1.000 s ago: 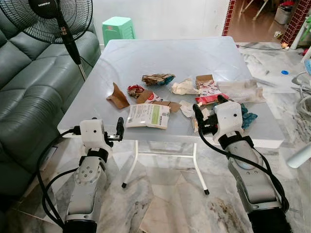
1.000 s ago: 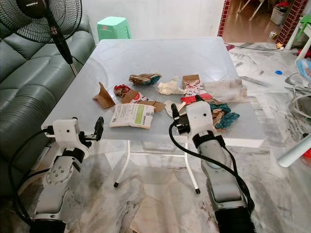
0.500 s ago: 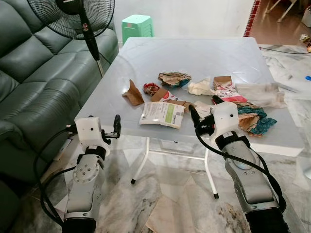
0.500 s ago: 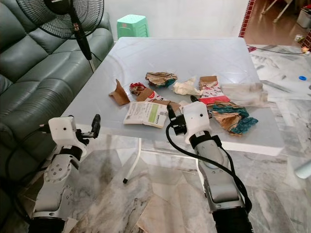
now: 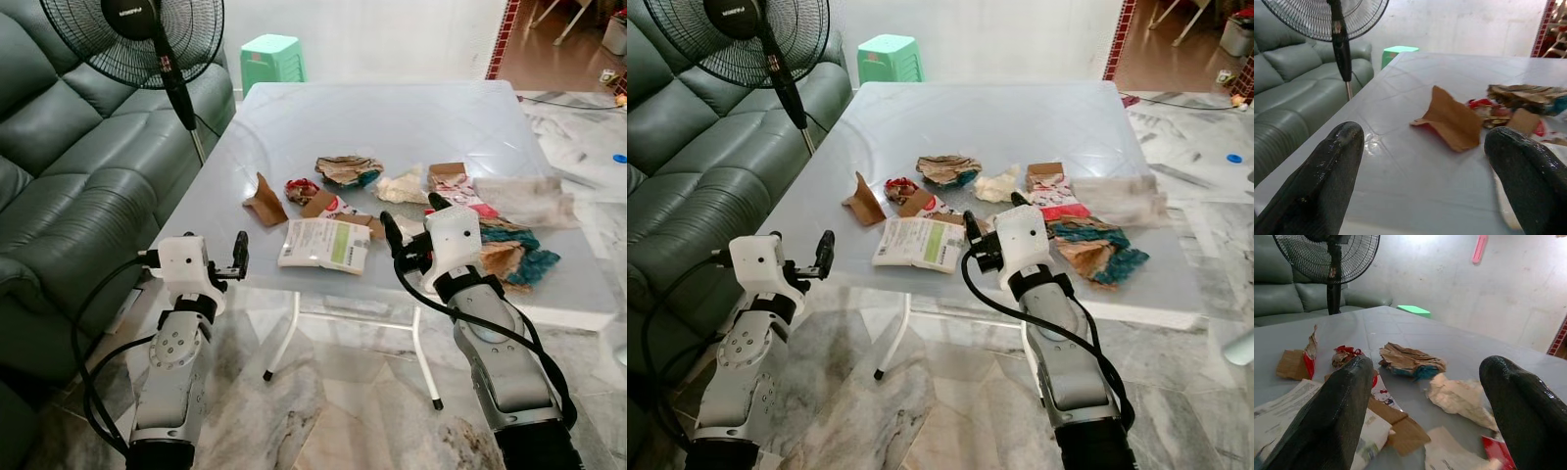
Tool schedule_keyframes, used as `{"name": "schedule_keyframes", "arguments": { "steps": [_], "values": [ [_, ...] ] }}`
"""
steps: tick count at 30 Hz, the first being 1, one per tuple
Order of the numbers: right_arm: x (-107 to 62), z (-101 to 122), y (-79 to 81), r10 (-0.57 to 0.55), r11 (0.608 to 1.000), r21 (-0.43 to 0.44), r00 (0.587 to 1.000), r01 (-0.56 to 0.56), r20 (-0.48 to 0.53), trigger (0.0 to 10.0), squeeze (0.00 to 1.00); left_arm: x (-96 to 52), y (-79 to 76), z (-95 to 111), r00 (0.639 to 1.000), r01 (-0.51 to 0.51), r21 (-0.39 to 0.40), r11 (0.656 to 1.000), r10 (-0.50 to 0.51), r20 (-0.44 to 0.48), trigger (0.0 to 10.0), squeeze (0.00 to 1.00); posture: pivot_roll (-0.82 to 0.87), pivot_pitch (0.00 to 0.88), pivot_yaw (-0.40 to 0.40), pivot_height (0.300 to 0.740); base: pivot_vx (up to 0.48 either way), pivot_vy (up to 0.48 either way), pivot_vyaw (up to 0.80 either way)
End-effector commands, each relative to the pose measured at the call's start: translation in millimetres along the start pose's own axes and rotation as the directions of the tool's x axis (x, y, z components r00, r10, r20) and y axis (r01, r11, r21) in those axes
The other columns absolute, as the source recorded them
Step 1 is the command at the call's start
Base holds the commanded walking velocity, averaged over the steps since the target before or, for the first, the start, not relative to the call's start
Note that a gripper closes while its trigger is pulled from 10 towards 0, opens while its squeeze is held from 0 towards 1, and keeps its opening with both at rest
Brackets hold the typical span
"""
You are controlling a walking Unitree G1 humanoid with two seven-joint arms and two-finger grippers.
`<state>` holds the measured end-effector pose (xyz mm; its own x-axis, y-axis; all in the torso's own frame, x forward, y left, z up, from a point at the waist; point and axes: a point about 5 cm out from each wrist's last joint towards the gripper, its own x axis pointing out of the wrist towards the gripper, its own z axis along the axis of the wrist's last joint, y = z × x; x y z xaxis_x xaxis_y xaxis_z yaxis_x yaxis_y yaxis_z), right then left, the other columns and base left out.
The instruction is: Picking trash to rubbish bin
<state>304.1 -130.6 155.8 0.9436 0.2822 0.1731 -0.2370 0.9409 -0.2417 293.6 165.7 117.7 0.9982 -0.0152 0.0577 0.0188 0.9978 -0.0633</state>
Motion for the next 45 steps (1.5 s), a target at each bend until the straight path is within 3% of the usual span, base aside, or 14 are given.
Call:
{"name": "schedule_keyframes", "arguments": {
  "steps": [1, 13, 23, 30, 32, 39, 45],
  "values": [
    [0.5, 5, -0.8, 0.005, 1.000, -0.012, 1.000, -0.005, 0.023, 10.0, 0.00, 0.3, -0.8, 2, 1.000, 0.005, 0.003, 1.000, -0.005, 0.008, 10.0, 0.00, -0.06, 0.020, 0.042, 0.740, 0.394, 0.000, 0.00],
    [0.0, 6, 0.5, 0.014, 1.000, -0.014, 1.000, -0.014, 0.024, 10.0, 0.00, 0.5, -3.2, 0, 1.000, 0.003, -0.009, 1.000, -0.003, -0.005, 10.0, 0.00, -0.06, 0.021, 0.037, 0.740, 0.349, 0.000, 0.00],
    [-2.4, 6, 1.3, 0.032, 0.999, -0.016, 0.999, -0.032, 0.024, 10.0, 0.00, 7.9, 11.0, -5, 0.993, -0.110, 0.001, 0.994, 0.110, -0.050, 10.0, 0.00, -0.08, 0.021, 0.035, 0.740, 0.000, 0.000, 0.00],
    [-6.9, 17, 20.6, 0.249, 0.967, 0.051, 0.968, -0.251, 0.041, 10.0, 0.00, 18.3, 23.9, -8, 0.975, -0.198, -0.060, 0.978, 0.190, -0.114, 10.0, 0.00, -0.08, 0.018, 0.034, 0.740, 0.000, 0.000, 0.00],
    [-11.6, 19, 25.9, 0.353, 0.933, 0.063, 0.935, -0.354, 0.035, 10.0, 0.00, 19.4, 26.1, -11, 0.968, -0.216, -0.068, 0.974, 0.205, -0.142, 10.0, 0.00, -0.08, 0.019, 0.038, 0.740, 0.000, 0.000, 0.00],
    [-20.0, 18, 29.4, 0.461, 0.882, 0.110, 0.887, -0.459, 0.006, 10.0, 0.00, 24.6, 22.8, -26, 0.949, -0.221, -0.128, 0.967, 0.183, -0.256, 10.0, 0.00, -0.09, 0.020, 0.045, 0.740, 0.000, 0.000, 0.00],
    [-22.9, 19, 30.8, 0.479, 0.873, 0.110, 0.878, -0.475, -0.004, 10.0, 0.00, 39.1, 21.2, -21, 0.955, -0.188, -0.176, 0.966, 0.138, -0.263, 10.0, 0.00, -0.09, 0.028, 0.047, 0.740, 0.000, 0.000, 0.00]
  ]
}}
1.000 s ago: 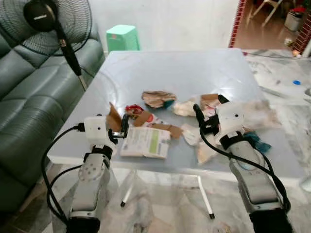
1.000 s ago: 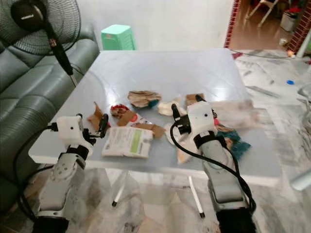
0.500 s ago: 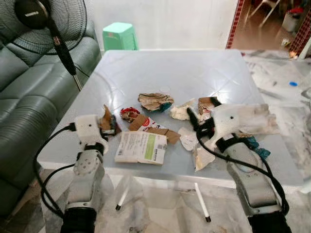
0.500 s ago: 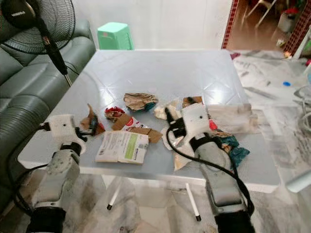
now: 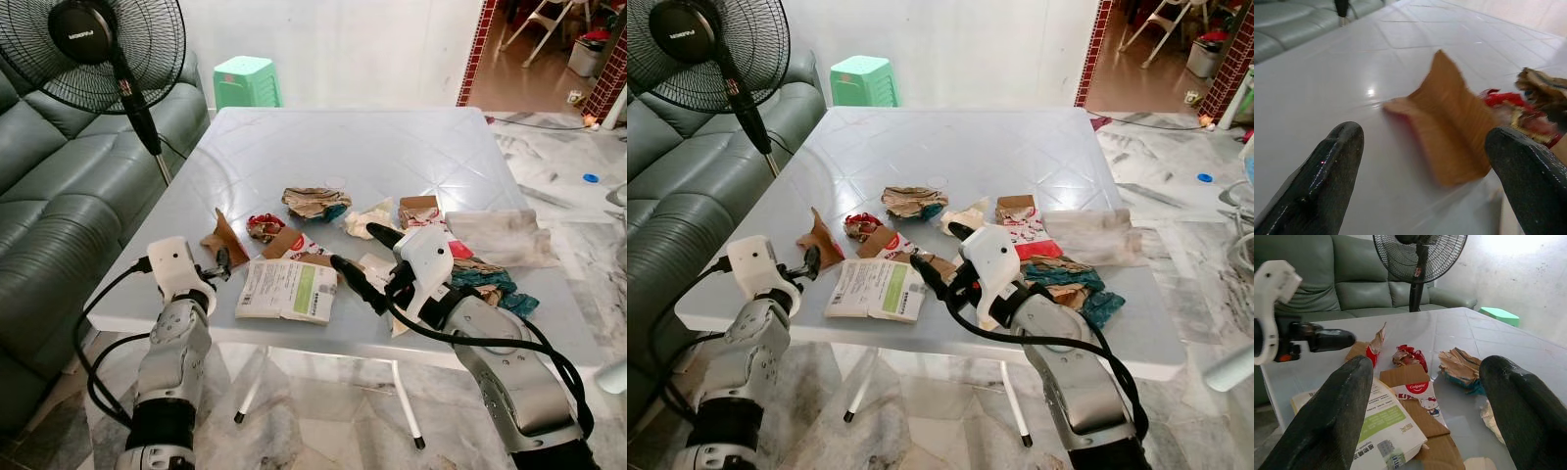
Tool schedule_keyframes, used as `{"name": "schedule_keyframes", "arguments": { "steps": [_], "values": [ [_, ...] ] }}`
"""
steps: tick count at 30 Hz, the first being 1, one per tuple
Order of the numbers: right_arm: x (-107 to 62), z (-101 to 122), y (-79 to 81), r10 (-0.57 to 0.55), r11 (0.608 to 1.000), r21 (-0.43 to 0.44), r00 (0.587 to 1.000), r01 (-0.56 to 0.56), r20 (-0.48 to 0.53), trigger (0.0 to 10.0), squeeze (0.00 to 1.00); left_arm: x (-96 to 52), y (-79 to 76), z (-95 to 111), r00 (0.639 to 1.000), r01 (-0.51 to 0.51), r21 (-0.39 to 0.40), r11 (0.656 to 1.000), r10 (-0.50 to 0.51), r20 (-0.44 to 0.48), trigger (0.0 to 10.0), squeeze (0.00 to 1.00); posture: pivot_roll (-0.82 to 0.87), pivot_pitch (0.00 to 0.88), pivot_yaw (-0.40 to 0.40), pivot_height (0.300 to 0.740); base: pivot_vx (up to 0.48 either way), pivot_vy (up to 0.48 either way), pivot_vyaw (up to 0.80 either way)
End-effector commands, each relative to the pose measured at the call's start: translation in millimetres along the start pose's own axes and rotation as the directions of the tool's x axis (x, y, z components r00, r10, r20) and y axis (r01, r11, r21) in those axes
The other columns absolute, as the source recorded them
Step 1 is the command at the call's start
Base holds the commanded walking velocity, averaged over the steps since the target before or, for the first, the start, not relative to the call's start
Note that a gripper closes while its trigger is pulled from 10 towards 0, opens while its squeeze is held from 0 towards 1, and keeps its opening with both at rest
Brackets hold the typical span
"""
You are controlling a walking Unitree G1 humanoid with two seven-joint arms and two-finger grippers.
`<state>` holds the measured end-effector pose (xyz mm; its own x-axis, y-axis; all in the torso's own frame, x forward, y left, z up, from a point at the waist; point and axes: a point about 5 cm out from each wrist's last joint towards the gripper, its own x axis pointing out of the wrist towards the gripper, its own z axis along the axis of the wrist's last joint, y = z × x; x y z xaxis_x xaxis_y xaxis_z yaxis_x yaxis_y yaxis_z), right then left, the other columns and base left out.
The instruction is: Picking trash to rubbish bin
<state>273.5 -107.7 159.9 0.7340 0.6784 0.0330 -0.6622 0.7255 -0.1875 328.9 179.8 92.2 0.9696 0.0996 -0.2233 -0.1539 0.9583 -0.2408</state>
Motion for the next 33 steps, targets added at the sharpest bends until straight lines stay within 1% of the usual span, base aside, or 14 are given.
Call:
{"name": "schedule_keyframes", "arguments": {
  "steps": [1, 2, 6, 7, 8, 13, 20, 24, 27, 28, 29, 30, 31, 33],
  "values": [
    [0.0, 3, 4.2, 0.028, 1.000, 0.002, 1.000, -0.028, 0.003, 10.0, 0.00, 6.4, 3.2, 9, 1.000, -0.004, -0.012, 1.000, 0.004, 0.009, 10.0, 0.00, -0.10, 0.029, 0.047, 0.740, 0.000, 0.000, 0.00],
    [0.0, 3, 4.2, 0.028, 1.000, 0.002, 1.000, -0.028, 0.003, 10.0, 0.00, 6.4, 3.2, 9, 1.000, -0.004, -0.012, 1.000, 0.004, 0.009, 10.0, 0.00, -0.10, 0.029, 0.047, 0.740, 0.000, 0.000, 0.00],
    [-1.4, 3, 6.4, 0.039, 0.999, 0.003, 0.999, -0.039, -0.005, 10.0, 0.00, 15.0, 4.6, 16, 1.000, -0.012, -0.067, 0.998, 0.012, 0.000, 10.0, 0.00, -0.10, 0.032, 0.048, 0.740, 0.000, 0.000, 0.00],
    [-1.7, 4, 6.9, 0.042, 0.999, 0.001, 0.999, -0.042, -0.005, 10.0, 0.00, 16.7, 4.7, 16, 1.000, -0.015, -0.085, 0.996, 0.014, -0.011, 10.0, 0.00, -0.11, 0.035, 0.048, 0.740, 0.000, 0.000, 0.00],
    [-2.8, 6, 7.5, 0.046, 0.999, 0.000, 0.999, -0.046, -0.005, 10.0, 0.00, 20.5, 4.8, 17, 0.999, -0.024, -0.127, 0.992, 0.020, -0.028, 10.0, 0.00, -0.12, 0.038, 0.048, 0.740, 0.000, 0.000, 0.00],
    [-5.3, 9, 10.1, 0.071, 0.997, -0.004, 0.997, -0.071, -0.006, 10.0, 0.00, 26.5, 4.2, 17, 0.998, -0.036, -0.195, 0.980, 0.026, -0.058, 10.0, 0.00, -0.13, 0.041, 0.050, 0.740, 0.000, 0.000, 0.00],
    [-7.2, 12, 9.9, 0.077, 0.997, -0.010, 0.997, -0.077, -0.009, 10.0, 0.00, 33.9, -8.7, 17, 0.996, -0.006, -0.286, 0.958, -0.021, -0.091, 10.0, 0.00, -0.14, 0.046, 0.051, 0.740, 0.000, 0.000, 0.00],
    [-5.7, 13, 14.7, 0.086, 0.996, -0.013, 0.996, -0.086, -0.007, 10.0, 0.00, 37.4, -16.7, 15, 0.992, 0.009, -0.350, 0.937, -0.053, -0.117, 10.0, 0.00, -0.14, 0.043, 0.053, 0.740, 0.000, 0.000, 0.00],
    [-5.6, 14, 16.4, 0.088, 0.996, -0.012, 0.996, -0.088, -0.006, 10.0, 0.00, 38.3, -17.0, 13, 0.990, -0.004, -0.391, 0.921, -0.051, -0.132, 9.8, 0.00, -0.14, 0.043, 0.053, 0.740, 0.000, 0.000, 0.00],
    [-5.5, 13, 16.7, 0.088, 0.996, -0.011, 0.996, -0.088, -0.006, 10.0, 0.00, 38.5, -16.7, 11, 0.989, -0.013, -0.410, 0.912, -0.049, -0.141, 6.8, 0.00, -0.15, 0.041, 0.055, 0.740, 0.000, 0.000, 0.00],
    [-5.5, 13, 16.7, 0.088, 0.996, -0.011, 0.996, -0.088, -0.006, 10.0, 0.00, 38.5, -16.7, 11, 0.989, -0.013, -0.410, 0.912, -0.049, -0.141, 6.8, 0.00, -0.15, 0.041, 0.055, 0.740, 0.000, 0.000, 0.00],
    [-5.6, 13, 17.0, 0.087, 0.996, -0.011, 0.996, -0.087, -0.007, 10.0, 0.00, 38.9, -16.4, 8, 0.986, -0.029, -0.440, 0.897, -0.048, -0.161, 0.2, 0.00, -0.15, 0.041, 0.055, 0.740, 0.000, 0.000, 0.00],
    [-5.6, 13, 17.0, 0.087, 0.996, -0.011, 0.996, -0.087, -0.007, 10.0, 0.00, 38.9, -16.4, 8, 0.986, -0.029, -0.440, 0.897, -0.048, -0.161, 0.2, 0.00, -0.15, 0.041, 0.055, 0.740, 0.000, 0.000, 0.00],
    [-5.7, 13, 16.9, 0.084, 0.996, -0.012, 0.996, -0.084, -0.007, 10.0, 0.00, 39.1, -16.9, 6, 0.984, -0.034, -0.473, 0.880, -0.053, -0.169, 0.0, 0.00, -0.15, 0.041, 0.055, 0.740, 0.000, 0.000, 0.00]
  ]
}}
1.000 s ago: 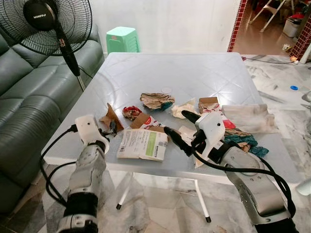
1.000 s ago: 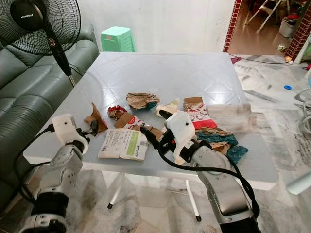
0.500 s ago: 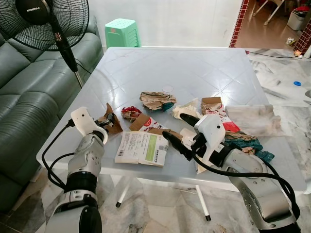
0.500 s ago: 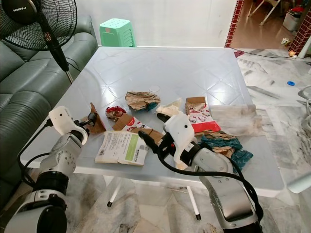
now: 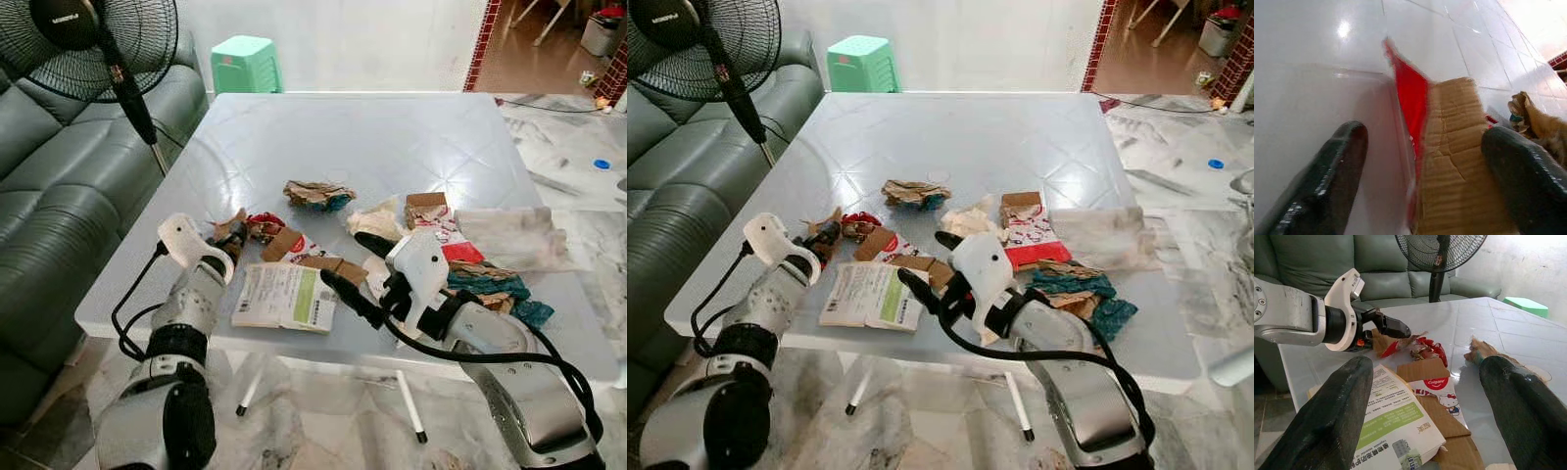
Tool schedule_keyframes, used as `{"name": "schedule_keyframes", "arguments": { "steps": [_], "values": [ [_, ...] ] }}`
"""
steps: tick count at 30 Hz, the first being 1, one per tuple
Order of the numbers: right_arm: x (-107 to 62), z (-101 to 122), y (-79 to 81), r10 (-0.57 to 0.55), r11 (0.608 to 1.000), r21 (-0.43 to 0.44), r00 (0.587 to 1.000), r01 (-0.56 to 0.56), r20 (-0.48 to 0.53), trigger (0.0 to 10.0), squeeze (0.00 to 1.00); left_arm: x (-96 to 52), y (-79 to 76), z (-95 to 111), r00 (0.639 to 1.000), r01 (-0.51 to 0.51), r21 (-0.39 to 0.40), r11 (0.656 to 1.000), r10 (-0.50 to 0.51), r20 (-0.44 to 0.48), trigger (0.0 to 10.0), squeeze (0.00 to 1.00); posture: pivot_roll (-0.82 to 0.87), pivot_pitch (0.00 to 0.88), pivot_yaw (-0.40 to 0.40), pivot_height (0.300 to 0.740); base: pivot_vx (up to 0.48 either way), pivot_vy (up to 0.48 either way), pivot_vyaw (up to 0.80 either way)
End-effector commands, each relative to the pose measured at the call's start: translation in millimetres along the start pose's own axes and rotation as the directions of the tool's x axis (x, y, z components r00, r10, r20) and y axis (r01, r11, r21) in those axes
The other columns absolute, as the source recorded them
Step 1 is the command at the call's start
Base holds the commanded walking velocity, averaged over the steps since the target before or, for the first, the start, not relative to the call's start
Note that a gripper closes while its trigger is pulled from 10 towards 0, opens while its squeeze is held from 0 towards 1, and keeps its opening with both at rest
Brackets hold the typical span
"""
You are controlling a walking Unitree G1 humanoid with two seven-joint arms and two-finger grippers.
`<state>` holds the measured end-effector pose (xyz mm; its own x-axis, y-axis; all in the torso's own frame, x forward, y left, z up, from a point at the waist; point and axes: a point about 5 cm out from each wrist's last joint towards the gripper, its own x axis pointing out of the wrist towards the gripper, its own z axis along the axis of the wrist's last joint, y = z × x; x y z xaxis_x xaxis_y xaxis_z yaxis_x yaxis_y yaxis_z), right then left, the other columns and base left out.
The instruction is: Picking trash to rubbish bin
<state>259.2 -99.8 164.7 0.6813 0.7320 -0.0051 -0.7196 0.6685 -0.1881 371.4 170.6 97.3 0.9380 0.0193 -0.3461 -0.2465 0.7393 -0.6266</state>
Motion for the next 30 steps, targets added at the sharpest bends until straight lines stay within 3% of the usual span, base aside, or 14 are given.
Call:
{"name": "schedule_keyframes", "arguments": {
  "steps": [1, 16, 30],
  "values": [
    [-0.6, 6, 2.6, 0.003, 1.000, -0.014, 1.000, -0.002, 0.016, 10.0, 0.00, 0.6, 1.7, -4, 1.000, -0.003, -0.038, 0.999, 0.002, -0.028, 0.0, 0.00, -0.15, 0.041, 0.055, 0.740, 0.000, 0.000, 0.00],
    [1.6, 5, 5.1, -0.005, 1.000, -0.010, 1.000, 0.005, 0.019, 10.0, 0.00, 1.1, 11.4, -8, 0.999, -0.032, -0.074, 0.997, 0.030, -0.033, 0.0, 0.00, -0.15, 0.041, 0.052, 0.740, 0.000, 0.000, 0.00],
    [2.5, 5, 4.6, -0.005, 1.000, -0.009, 1.000, 0.005, 0.018, 10.0, 0.00, 1.0, 11.1, -7, 1.000, -0.009, -0.072, 0.997, 0.009, 0.006, 0.0, 0.00, -0.15, 0.039, 0.049, 0.740, 0.000, 0.000, 0.00]
  ]
}}
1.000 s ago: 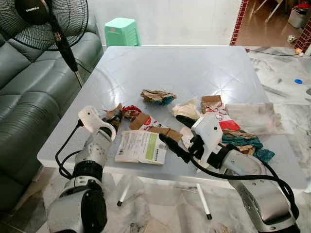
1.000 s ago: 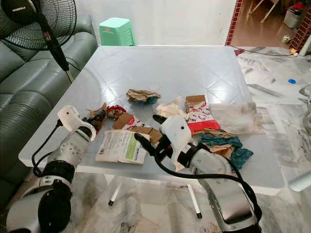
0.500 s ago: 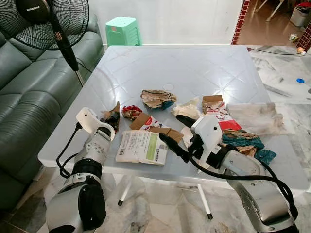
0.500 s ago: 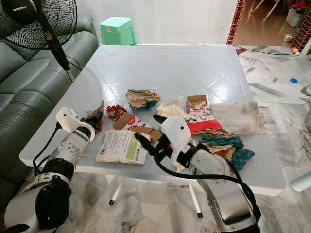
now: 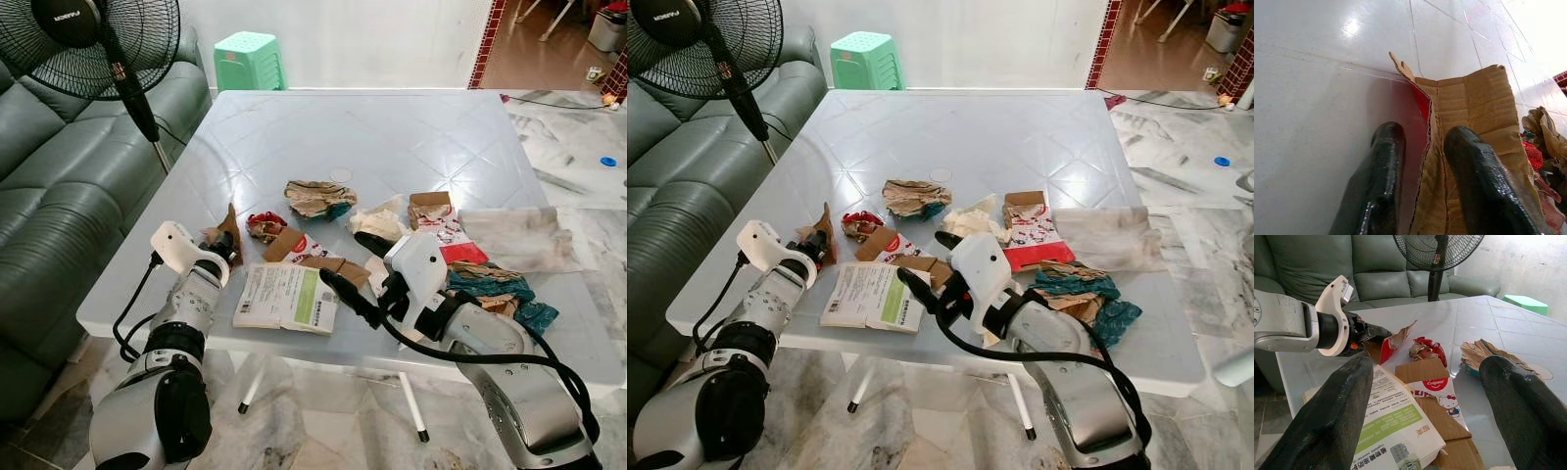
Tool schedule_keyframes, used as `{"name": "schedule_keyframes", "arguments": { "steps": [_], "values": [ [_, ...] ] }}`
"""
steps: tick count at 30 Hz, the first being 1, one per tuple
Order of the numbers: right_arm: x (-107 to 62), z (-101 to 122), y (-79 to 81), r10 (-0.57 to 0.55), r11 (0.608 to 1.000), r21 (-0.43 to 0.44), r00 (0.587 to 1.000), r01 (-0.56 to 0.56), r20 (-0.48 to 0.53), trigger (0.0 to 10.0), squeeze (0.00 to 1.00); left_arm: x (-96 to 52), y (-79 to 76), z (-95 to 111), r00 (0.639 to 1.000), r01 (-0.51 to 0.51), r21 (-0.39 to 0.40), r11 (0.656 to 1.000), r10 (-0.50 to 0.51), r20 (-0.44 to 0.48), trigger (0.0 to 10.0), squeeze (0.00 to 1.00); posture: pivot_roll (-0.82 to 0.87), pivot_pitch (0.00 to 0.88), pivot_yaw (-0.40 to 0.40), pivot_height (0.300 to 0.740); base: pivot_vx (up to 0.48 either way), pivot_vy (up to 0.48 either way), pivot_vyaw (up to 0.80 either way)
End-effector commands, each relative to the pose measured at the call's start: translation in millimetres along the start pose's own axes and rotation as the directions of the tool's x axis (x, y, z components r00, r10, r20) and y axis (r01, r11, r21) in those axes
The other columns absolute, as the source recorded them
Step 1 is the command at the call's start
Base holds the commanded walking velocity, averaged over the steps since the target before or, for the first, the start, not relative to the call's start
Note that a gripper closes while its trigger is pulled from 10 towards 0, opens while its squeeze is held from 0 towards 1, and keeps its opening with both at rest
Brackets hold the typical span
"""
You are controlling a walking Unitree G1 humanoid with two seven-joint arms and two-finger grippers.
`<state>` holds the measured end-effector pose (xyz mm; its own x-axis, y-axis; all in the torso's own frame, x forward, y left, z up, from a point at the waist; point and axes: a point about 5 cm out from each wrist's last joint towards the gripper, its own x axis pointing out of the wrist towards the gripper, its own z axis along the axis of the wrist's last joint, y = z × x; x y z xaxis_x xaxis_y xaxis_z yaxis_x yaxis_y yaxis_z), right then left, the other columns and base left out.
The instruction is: Picking trash to rubbish bin
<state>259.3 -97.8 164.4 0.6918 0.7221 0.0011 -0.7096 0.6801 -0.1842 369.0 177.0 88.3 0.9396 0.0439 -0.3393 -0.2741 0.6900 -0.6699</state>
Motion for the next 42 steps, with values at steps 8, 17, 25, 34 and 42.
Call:
{"name": "schedule_keyframes", "arguments": {
  "steps": [8, 17, 25, 34, 42],
  "values": [
    [1.6, 5, 4.2, 0.014, 1.000, -0.011, 1.000, -0.013, 0.017, 10.0, 0.00, -0.9, 2.7, -3, 1.000, 0.012, -0.012, 1.000, -0.012, 0.005, 0.0, 0.00, -0.14, 0.045, 0.046, 0.740, 0.000, 0.000, 0.00],
    [-0.1, 4, 4.0, 0.000, 1.000, 0.006, 1.000, 0.000, 0.015, 10.0, 0.00, -4.8, 2.4, 18, 0.984, 0.037, 0.079, 0.996, -0.050, 0.169, 0.0, 0.00, -0.14, 0.051, 0.054, 0.740, 0.000, 0.000, 0.00],
    [1.5, 5, -2.2, -0.034, 0.999, 0.038, 0.999, 0.033, 0.029, 10.0, 0.00, -15.3, 2.5, 35, 0.946, 0.046, 0.193, 0.980, -0.105, 0.308, 0.0, 0.00, -0.13, 0.045, 0.057, 0.740, 0.000, 0.000, 0.00],
    [7.7, 4, -13.7, -0.097, 0.995, 0.035, 0.994, 0.096, 0.041, 10.0, 0.00, -53.6, -0.1, 41, 0.862, -0.009, 0.567, 0.824, -0.281, 0.422, 0.0, 0.00, -0.09, 0.038, 0.049, 0.740, 0.000, 0.000, 0.00],
    [27.3, 3, -34.2, -0.204, 0.979, 0.025, 0.977, 0.203, 0.060, 10.0, 0.00, -90.3, 33.2, 25, 0.879, -0.091, 0.621, 0.778, -0.230, 0.418, 0.0, 0.00, -0.03, 0.037, 0.034, 0.740, 0.000, 0.000, 0.00]
  ]
}}
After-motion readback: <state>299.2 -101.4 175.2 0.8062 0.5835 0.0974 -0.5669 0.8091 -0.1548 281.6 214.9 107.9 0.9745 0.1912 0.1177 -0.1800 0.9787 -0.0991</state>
